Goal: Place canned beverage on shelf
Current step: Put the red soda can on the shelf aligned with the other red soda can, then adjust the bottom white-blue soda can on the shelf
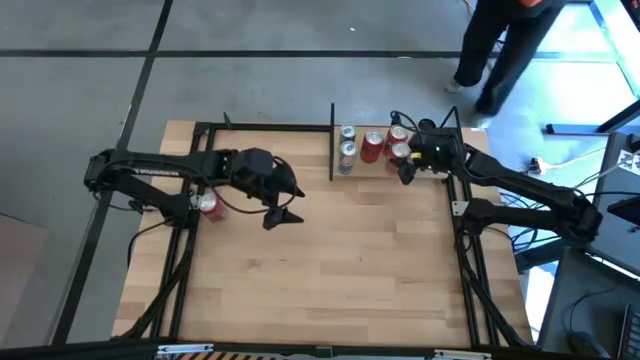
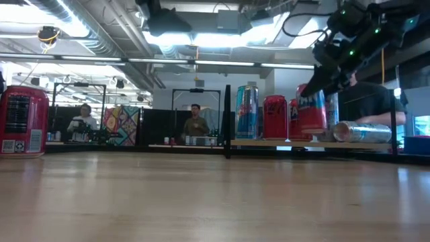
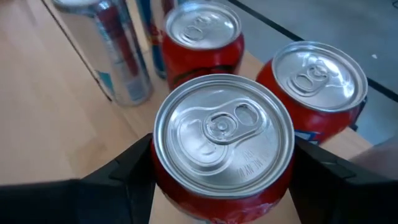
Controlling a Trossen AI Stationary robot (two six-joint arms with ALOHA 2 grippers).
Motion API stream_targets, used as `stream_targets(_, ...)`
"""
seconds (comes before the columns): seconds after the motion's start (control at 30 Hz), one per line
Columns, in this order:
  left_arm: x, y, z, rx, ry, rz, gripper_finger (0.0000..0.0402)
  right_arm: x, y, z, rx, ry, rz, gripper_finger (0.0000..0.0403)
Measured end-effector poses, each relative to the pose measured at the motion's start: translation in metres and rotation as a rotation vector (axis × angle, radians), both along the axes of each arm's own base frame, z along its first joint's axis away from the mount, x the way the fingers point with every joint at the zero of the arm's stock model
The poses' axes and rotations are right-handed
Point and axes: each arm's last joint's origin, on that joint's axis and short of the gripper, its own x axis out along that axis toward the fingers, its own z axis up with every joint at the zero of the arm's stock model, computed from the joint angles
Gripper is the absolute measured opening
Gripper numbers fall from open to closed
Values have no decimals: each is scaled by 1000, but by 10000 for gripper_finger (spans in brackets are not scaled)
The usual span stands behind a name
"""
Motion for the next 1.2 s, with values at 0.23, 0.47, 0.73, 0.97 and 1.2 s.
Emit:
stream_targets(0.23,1,8,2,-43,-16,62,396,5,-7,-17,-15,22,26,263)
stream_targets(0.47,2,15,5,-42,-56,87,396,10,-10,-22,-22,25,28,263)
stream_targets(0.73,3,21,6,-42,-70,108,396,9,-9,-21,-13,41,28,350)
stream_targets(0.97,2,21,6,-55,-71,89,396,10,-11,15,-8,88,-4,345)
stream_targets(1.2,2,20,7,-69,-73,44,396,-1,-3,64,78,187,-14,302)
